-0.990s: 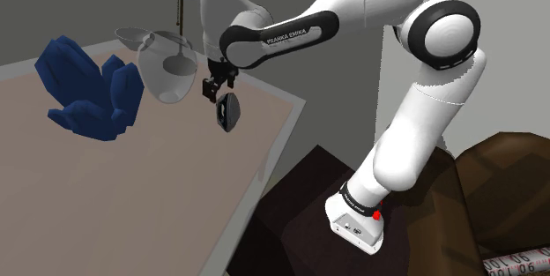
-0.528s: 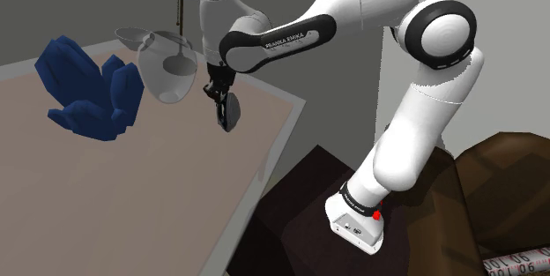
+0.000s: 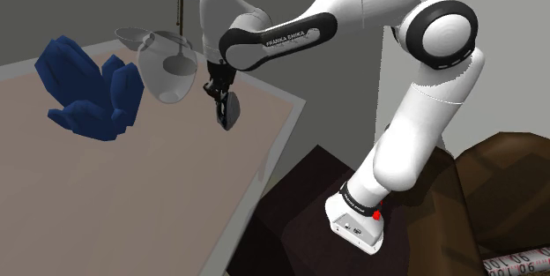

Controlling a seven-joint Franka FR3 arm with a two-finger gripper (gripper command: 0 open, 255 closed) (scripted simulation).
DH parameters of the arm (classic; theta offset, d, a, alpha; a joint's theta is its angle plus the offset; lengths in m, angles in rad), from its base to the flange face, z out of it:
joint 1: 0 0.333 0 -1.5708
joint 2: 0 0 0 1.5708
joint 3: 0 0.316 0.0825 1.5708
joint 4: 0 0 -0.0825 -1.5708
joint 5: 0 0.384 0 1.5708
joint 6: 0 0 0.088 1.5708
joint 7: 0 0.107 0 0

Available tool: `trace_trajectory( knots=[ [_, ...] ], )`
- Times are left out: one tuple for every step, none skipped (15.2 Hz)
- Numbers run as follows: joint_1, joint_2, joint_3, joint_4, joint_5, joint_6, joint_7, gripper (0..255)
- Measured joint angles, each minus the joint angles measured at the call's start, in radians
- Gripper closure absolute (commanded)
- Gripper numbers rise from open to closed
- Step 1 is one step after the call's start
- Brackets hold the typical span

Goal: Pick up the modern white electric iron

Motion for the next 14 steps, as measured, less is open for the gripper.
trace_trajectory(
  knots=[
    [-0.001,-0.006,0.000,0.003,0.003,-0.008,-0.004,255],
    [-0.001,-0.014,0.001,0.008,0.008,-0.020,-0.010,255],
    [-0.001,-0.015,0.001,0.019,0.010,-0.031,-0.014,255],
    [-0.001,-0.024,0.002,0.021,0.015,-0.042,-0.018,255],
    [-0.002,-0.030,0.003,0.031,0.019,-0.056,-0.024,255],
    [-0.001,-0.033,0.003,0.039,0.022,-0.067,-0.027,255],
    [-0.001,-0.037,0.004,0.048,0.025,-0.079,-0.032,255],
    [-0.001,-0.042,0.004,0.056,0.028,-0.091,-0.036,255],
    [-0.001,-0.049,0.005,0.060,0.032,-0.102,-0.040,255],
    [-0.002,-0.052,0.005,0.071,0.034,-0.114,-0.045,255],
    [-0.002,-0.056,0.005,0.079,0.037,-0.126,-0.049,255],
    [-0.002,-0.060,0.005,0.087,0.039,-0.136,-0.053,255],
    [-0.001,-0.061,0.006,0.096,0.041,-0.147,-0.055,255],
    [-0.002,-0.064,0.006,0.100,0.042,-0.154,-0.058,255]
  ],
)
